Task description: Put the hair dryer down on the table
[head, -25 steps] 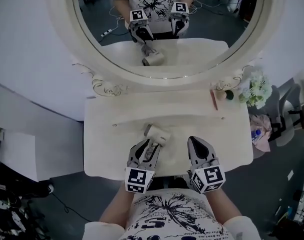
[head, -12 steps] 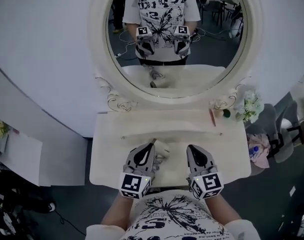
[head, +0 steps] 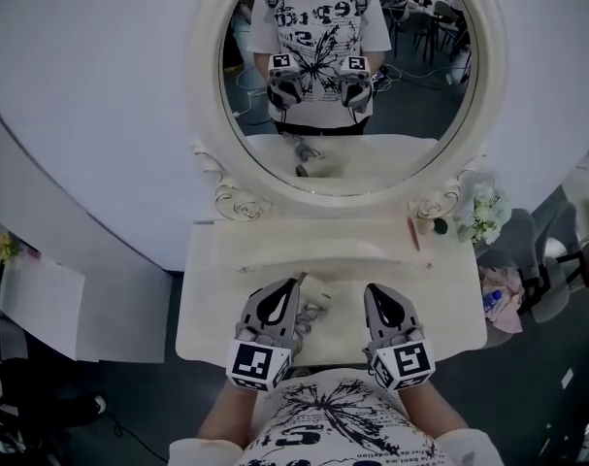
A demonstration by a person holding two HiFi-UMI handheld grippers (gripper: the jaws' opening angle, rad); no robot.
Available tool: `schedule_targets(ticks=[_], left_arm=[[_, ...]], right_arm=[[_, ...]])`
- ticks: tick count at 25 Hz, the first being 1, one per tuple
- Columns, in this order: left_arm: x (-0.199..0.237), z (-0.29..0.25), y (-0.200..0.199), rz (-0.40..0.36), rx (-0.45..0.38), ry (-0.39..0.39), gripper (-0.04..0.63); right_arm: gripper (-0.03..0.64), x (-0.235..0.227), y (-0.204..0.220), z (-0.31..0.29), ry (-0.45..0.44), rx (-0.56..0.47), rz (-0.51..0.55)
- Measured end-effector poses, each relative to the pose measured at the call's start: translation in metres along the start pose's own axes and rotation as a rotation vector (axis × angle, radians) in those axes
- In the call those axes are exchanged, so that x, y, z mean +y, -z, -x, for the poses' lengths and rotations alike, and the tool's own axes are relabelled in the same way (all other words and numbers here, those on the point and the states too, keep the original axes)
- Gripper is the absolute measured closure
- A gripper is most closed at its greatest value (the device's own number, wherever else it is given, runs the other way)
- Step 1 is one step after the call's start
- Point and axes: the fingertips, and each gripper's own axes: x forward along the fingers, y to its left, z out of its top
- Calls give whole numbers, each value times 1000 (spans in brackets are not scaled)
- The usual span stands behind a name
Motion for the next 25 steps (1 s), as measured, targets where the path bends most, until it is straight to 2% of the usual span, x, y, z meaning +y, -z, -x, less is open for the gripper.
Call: schedule_targets(ticks=[6, 25], left_arm=[[-2, 0, -2, -9, -4, -11, 574], [-4, 4, 14, 5, 67, -64, 574]], right_arm=[[598, -1, 0, 3, -3, 3, 2], [598, 0, 6, 12, -26, 8, 1]])
